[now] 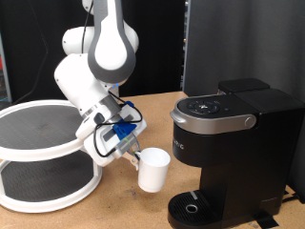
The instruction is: Make a cup of coffee with the keurig machine
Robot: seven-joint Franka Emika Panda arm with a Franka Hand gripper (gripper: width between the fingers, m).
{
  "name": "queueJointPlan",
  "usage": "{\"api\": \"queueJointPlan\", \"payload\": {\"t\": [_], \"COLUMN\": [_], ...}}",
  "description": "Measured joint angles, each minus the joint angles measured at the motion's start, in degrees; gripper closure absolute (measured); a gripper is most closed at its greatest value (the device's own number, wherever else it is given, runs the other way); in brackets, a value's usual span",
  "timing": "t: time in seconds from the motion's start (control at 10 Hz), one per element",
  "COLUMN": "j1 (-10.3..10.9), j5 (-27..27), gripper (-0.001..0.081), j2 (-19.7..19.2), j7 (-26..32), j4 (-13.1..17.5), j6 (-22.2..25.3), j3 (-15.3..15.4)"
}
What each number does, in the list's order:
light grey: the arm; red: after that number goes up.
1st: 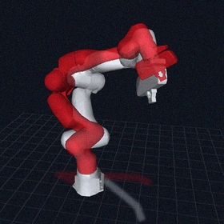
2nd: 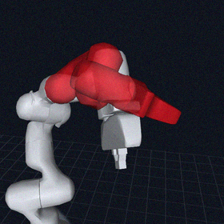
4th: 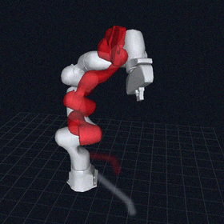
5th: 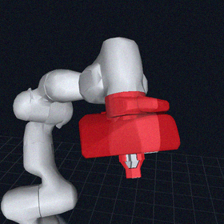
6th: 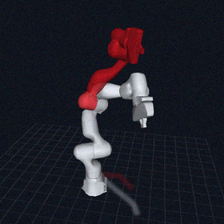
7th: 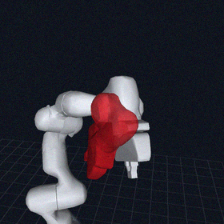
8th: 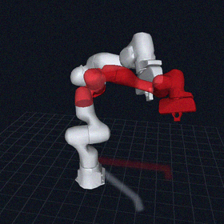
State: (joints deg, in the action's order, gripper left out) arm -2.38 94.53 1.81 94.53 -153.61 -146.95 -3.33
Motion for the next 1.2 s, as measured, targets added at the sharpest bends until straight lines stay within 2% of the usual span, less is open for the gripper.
{"api": "queueJointPlan", "payload": {"t": [0.3,0.7,1.2], "j1": [0.3,0.9,1.7], "j5": [3.1,10.1,16.9], "gripper": [0.0734,0.0734,0.0734], "j2": [-3.3,-6.1,-7.5], "j7": [0.7,5.8,11.1], "j4": [2.9,5.9,7.0], "j6": [-0.2,-0.2,0.1], "j3": [1.9,4.3,7.1]}}
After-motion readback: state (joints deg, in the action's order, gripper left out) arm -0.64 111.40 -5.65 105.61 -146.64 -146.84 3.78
